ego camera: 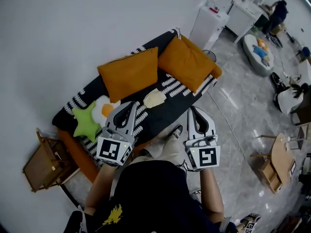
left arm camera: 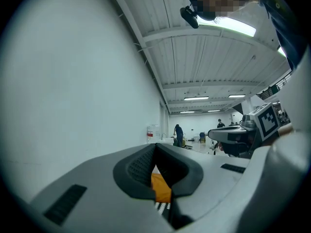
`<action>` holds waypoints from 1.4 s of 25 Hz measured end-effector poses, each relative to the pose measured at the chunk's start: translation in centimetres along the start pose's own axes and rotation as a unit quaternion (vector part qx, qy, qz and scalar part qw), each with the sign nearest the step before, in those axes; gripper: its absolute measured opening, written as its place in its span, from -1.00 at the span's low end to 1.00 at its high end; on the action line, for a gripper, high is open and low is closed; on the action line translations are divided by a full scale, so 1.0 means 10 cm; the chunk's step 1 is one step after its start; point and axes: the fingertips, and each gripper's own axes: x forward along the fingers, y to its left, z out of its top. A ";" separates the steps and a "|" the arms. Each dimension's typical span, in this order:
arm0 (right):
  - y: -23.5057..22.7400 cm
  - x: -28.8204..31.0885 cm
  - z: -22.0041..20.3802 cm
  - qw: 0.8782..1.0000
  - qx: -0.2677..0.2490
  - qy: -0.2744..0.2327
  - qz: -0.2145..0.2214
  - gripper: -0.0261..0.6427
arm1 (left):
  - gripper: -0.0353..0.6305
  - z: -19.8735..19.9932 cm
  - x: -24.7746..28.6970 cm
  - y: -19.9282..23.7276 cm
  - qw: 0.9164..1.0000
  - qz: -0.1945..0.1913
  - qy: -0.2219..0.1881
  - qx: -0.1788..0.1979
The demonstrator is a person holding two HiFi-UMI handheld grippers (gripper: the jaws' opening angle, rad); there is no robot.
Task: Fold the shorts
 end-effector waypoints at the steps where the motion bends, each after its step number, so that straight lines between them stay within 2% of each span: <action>1: 0.01 0.00 -0.01 1.000 0.000 0.002 -0.001 -0.88 | -0.86 0.00 0.00 0.00 1.000 -0.001 0.000 0.001; 7: 0.00 -0.02 -0.02 1.000 0.000 0.012 -0.005 -0.88 | -0.86 0.02 -0.01 0.00 1.000 -0.003 0.001 0.002; 10: 0.03 -0.02 0.01 1.000 0.006 -0.005 -0.003 -0.88 | -0.86 0.01 -0.01 0.00 1.000 -0.004 0.002 0.005; 15: 0.10 -0.05 -0.08 1.000 -0.008 0.029 0.010 -0.88 | -0.85 -0.09 -0.05 -0.01 1.000 -0.006 0.012 0.010; 24: 0.12 0.00 -0.03 1.000 -0.008 0.016 0.020 -0.88 | -0.86 -0.13 -0.09 0.08 1.000 0.003 0.019 0.013; 28: 0.16 0.02 -0.05 0.999 -0.009 0.030 0.022 -0.88 | -0.86 -0.13 -0.13 0.12 1.000 0.008 0.019 0.012; 35: 0.19 0.09 0.01 1.000 -0.014 0.010 0.023 -0.88 | -0.86 -0.12 -0.15 0.17 1.000 0.010 0.018 0.010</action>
